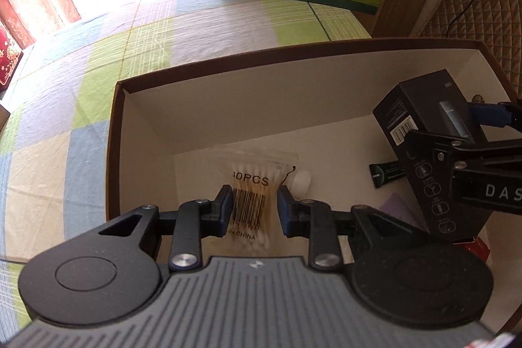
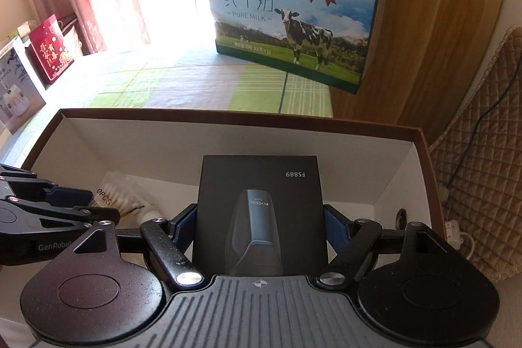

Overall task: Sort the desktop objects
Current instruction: 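Open both tools to release the swab bag and black box into the box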

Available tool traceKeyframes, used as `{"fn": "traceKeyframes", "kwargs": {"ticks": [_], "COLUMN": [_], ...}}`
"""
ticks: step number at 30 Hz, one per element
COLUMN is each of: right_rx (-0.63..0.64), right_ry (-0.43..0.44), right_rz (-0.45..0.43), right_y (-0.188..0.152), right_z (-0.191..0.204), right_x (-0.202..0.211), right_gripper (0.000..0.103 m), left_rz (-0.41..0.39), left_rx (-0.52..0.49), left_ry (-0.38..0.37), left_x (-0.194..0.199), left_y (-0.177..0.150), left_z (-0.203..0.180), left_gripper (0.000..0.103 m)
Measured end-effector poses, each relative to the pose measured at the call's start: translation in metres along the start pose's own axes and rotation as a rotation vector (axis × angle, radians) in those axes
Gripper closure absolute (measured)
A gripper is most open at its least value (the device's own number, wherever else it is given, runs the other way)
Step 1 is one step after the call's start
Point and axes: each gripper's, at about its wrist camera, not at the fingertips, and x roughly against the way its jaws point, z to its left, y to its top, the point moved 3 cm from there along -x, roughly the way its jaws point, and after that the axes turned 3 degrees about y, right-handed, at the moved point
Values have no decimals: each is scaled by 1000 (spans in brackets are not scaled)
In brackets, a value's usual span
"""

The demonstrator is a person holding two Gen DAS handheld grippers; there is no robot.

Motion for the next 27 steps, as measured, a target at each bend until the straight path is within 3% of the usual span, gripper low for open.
{"fn": "traceKeyframes", "kwargs": {"ticks": [10, 15, 18, 27], "right_rx": [-16, -30, -23, -33], "right_ry": [51, 68, 71, 100], "right_rz": [-50, -78, -87, -116], "right_y": [5, 7, 5, -16], "right_z": [-4, -5, -4, -6], "right_x": [2, 17, 29, 68], "right_gripper": [26, 14, 8, 2], "left_rz": [-28, -44, -53, -121], "left_rx": [-12, -16, -15, -30], "left_ry": [4, 2, -3, -28], "left_x": [6, 13, 20, 57], "left_y": [7, 4, 0, -10], "left_z": [-3, -1, 2, 5], "left_gripper": [53, 47, 37, 22]}}
